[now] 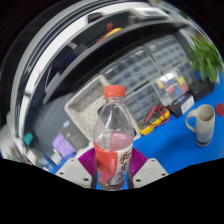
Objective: Pour water
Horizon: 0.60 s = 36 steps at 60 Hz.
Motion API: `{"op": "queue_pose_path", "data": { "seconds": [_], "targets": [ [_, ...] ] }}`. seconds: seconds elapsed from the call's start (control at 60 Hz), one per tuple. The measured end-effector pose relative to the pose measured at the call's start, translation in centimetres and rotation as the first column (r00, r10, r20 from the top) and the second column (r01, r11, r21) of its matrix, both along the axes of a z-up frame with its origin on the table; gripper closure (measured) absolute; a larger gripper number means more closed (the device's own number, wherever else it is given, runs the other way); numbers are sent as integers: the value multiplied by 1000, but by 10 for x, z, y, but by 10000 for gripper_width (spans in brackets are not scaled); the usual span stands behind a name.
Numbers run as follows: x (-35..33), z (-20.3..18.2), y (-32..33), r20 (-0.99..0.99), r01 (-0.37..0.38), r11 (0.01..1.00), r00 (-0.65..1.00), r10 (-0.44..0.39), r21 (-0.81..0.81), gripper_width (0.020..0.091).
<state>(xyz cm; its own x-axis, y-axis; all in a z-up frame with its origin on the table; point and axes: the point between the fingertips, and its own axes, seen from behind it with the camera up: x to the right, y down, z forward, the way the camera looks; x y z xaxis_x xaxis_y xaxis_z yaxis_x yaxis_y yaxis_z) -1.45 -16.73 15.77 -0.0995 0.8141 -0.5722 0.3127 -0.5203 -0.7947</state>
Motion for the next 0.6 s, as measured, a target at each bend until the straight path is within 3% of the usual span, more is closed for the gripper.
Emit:
{"op": "queue_pose_path", "data": {
  "seconds": [0.167, 0.333, 0.6],
  "targets": [
    [1, 32, 56, 61, 59, 926, 997, -38, -373, 691],
    [4, 36, 106, 153, 146, 751, 986, -60, -644, 693],
    [9, 3, 126, 315, 262, 473, 948, 35, -841, 695]
  ]
}}
